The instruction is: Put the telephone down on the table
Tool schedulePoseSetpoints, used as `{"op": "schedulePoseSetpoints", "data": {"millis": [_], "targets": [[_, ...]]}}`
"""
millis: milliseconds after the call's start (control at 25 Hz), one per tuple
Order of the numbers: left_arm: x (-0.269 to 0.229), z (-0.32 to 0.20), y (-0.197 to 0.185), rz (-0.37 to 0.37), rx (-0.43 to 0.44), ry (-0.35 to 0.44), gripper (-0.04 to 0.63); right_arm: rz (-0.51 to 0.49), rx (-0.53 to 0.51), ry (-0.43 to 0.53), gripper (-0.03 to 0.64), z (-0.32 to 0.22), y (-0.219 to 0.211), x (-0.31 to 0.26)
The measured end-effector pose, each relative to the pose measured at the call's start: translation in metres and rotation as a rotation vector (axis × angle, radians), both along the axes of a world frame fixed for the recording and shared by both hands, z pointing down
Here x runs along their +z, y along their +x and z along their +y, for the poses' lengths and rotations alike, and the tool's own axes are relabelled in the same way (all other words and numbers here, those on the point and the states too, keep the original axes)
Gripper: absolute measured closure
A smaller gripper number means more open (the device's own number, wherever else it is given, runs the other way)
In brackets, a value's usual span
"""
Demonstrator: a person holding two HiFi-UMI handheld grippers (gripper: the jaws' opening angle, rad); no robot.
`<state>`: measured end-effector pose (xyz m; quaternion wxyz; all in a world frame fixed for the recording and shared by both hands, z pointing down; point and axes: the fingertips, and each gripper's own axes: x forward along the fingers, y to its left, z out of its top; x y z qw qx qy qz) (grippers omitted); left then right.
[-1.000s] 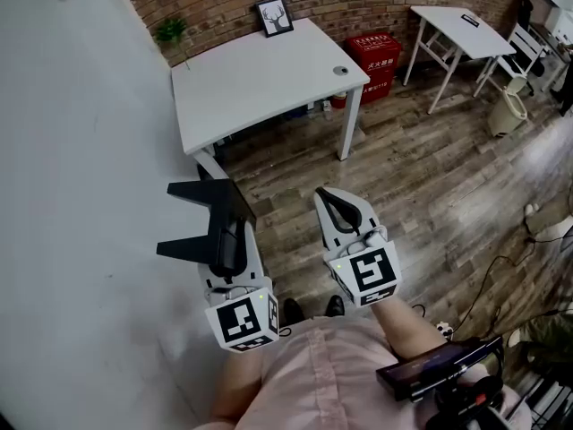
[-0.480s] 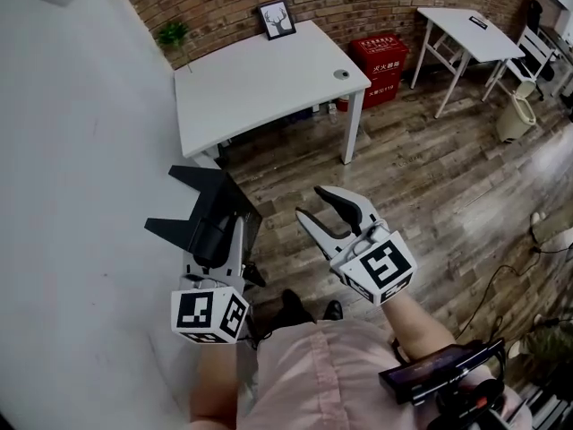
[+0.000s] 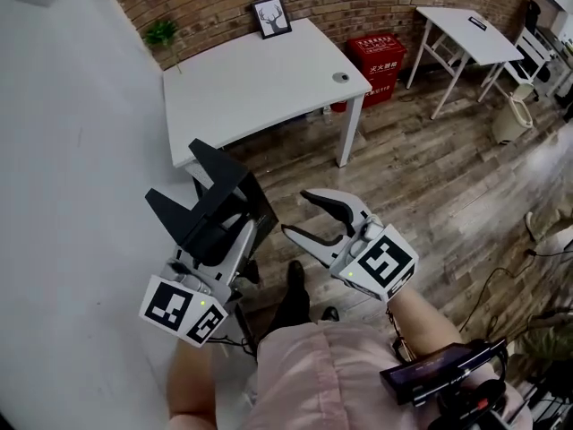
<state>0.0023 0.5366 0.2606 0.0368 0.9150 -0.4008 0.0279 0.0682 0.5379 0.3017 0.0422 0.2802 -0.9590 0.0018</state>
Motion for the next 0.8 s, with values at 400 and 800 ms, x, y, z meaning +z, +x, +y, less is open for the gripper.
{"op": "schedulePoseSetpoints", "data": {"millis": [400, 800], "targets": [[-0.017, -0.079, -0.004, 0.043, 0.347, -0.008, 0.434, -0.007, -0.185, -0.040, 0.310, -0.082, -0.056, 0.006], [-0.028, -0.135, -0.025, 0.073, 0.560, -0.045, 0.434, -0.030, -0.370, -0.050, 0.329, -0.135, -0.097, -0.005]]}}
